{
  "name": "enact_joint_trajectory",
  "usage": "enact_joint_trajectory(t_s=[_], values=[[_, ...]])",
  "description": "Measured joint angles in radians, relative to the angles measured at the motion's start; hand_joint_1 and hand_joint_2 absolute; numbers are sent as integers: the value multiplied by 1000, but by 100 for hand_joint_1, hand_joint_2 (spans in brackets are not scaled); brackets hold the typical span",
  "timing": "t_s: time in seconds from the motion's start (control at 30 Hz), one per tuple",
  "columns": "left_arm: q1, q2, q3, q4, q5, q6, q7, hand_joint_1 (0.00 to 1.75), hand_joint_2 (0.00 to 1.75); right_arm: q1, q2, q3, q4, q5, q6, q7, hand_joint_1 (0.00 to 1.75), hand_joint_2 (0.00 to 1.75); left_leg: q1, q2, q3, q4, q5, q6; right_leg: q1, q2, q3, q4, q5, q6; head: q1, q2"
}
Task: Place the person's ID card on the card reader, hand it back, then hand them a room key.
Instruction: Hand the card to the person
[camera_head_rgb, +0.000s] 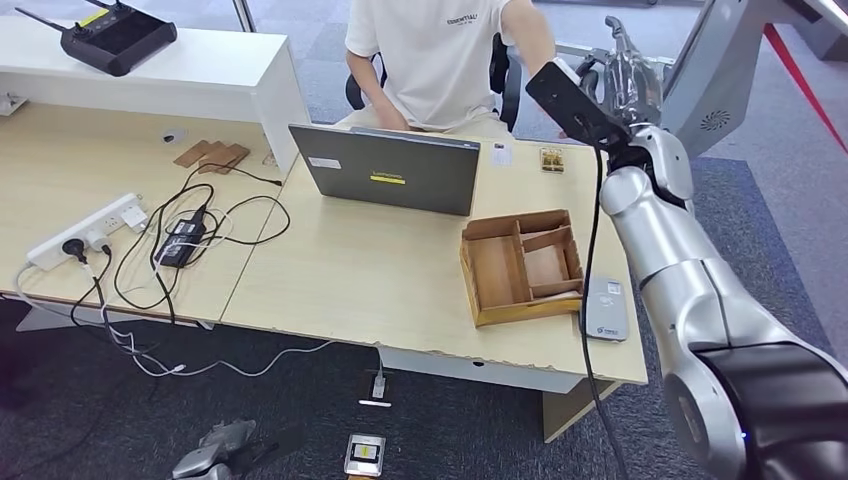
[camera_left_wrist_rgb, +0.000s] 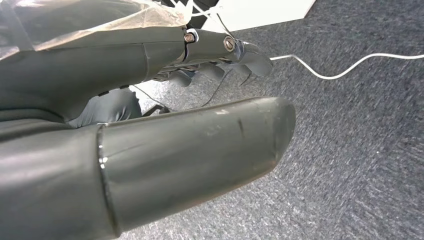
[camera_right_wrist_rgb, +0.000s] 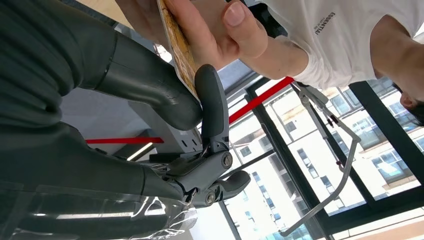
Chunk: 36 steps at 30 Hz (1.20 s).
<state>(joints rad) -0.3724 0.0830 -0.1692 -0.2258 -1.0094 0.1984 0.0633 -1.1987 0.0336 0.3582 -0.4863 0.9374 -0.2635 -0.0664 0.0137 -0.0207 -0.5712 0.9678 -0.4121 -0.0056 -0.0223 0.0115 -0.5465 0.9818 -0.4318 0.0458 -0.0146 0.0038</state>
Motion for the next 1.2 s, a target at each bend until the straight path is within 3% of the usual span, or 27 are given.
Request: enact_joint_trajectory(t_s=[0.1, 0.13, 0.53, 0.63, 0.77, 0.87, 0.97, 1.2], values=[[-1, 0, -4, 0, 0, 0, 0, 0, 0, -2, 7, 0, 18, 1, -1, 0, 27, 175, 0, 0, 0, 0, 0, 0, 0, 0, 0, 0, 0, 0, 0, 0], [-1, 0, -5, 0, 0, 0, 0, 0, 0, -3, 9, 0, 23, 1, -1, 0, 2, 175, 0, 0, 0, 0, 0, 0, 0, 0, 0, 0, 0, 0, 0, 0], [4, 7, -7, 0, 16, -1, 2, 0, 0, -9, 27, 1, 74, 7, -71, -16, 0, 175, 0, 0, 0, 0, 0, 0, 0, 0, 0, 0, 0, 0, 0, 0], [8, 11, -7, 1, 20, -1, 2, 0, 0, -13, 30, 1, 84, 22, -141, -54, 0, 175, 0, 0, 0, 0, 0, 0, 0, 0, 0, 0, 0, 0, 0, 0], [11, 17, -7, 2, 23, -1, -2, 0, 0, -18, 23, 2, 84, 130, -324, -134, 0, 175, 0, 0, 0, 0, 0, 0, 0, 0, 0, 0, 0, 0, 0, 0], [14, 20, -7, 2, 24, -3, -6, 0, 0, -18, 1, 3, 59, 289, -400, -207, 0, 175, 0, 0, 0, 0, 0, 0, 0, 0, 0, 0, 0, 0, 0, 0], [20, 23, -7, 2, 34, -3, -10, 0, 0, -11, -29, -9, 3, 429, -406, -286, 0, 175, 0, 0, 1, 0, 0, 0, 0, 0, 0, -1, 0, 0, 0, 0], [72, 38, 8, 3, 111, 48, -23, 0, 0, 25, -143, -87, -180, 508, -406, -391, 0, 175, 0, 0, 1, 1, 0, 0, 0, 0, 1, -2, 0, 1, 0, 0]])
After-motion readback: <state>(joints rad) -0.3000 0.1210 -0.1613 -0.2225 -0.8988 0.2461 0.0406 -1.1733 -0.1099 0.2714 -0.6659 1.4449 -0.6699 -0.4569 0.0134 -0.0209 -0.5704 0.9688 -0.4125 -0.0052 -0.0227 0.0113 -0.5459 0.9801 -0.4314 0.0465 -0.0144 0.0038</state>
